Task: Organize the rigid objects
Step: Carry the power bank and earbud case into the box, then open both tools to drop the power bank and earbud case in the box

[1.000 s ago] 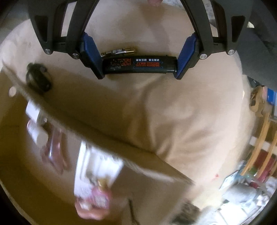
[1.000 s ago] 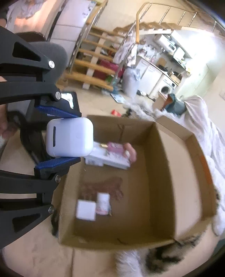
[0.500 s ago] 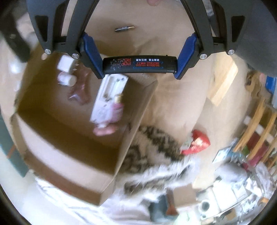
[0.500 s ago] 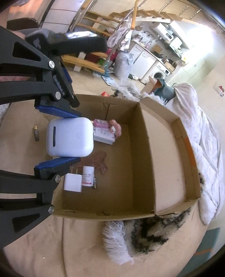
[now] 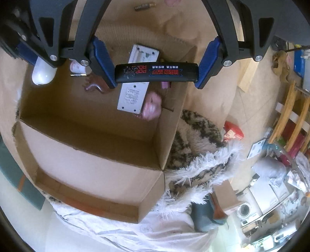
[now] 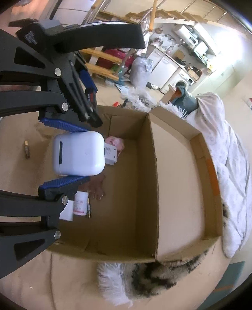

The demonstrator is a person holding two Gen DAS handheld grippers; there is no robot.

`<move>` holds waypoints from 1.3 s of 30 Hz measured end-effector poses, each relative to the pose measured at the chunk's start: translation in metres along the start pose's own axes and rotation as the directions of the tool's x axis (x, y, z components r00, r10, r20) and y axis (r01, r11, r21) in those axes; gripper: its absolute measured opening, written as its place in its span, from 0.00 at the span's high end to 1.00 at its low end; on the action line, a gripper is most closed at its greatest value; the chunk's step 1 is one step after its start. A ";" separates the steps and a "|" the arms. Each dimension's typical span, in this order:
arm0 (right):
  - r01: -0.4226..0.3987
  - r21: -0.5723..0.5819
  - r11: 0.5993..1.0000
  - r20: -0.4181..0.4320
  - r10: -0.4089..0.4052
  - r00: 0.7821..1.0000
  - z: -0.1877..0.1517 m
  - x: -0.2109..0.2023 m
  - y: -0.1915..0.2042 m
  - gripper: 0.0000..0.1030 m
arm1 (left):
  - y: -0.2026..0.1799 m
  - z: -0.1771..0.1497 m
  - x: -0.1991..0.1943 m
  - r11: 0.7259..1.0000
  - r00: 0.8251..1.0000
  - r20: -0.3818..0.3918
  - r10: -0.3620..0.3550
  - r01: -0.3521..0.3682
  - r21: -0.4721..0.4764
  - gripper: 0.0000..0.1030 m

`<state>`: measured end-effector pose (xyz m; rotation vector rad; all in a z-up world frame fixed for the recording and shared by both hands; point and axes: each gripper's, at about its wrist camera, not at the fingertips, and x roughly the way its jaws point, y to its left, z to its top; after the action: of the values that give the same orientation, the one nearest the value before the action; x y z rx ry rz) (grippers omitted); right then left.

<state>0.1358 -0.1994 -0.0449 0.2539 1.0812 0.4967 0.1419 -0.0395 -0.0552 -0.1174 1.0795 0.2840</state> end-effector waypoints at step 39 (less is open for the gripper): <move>0.097 0.134 0.986 -0.086 -0.086 0.993 0.002 0.037 -0.033 0.18 | -0.008 -0.009 0.028 0.986 0.999 -0.029 0.033 -0.028 0.164 0.07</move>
<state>0.1603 -0.2088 -0.0870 0.3061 1.2017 0.3529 0.1486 -0.0445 -0.0847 0.0418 1.1321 0.2206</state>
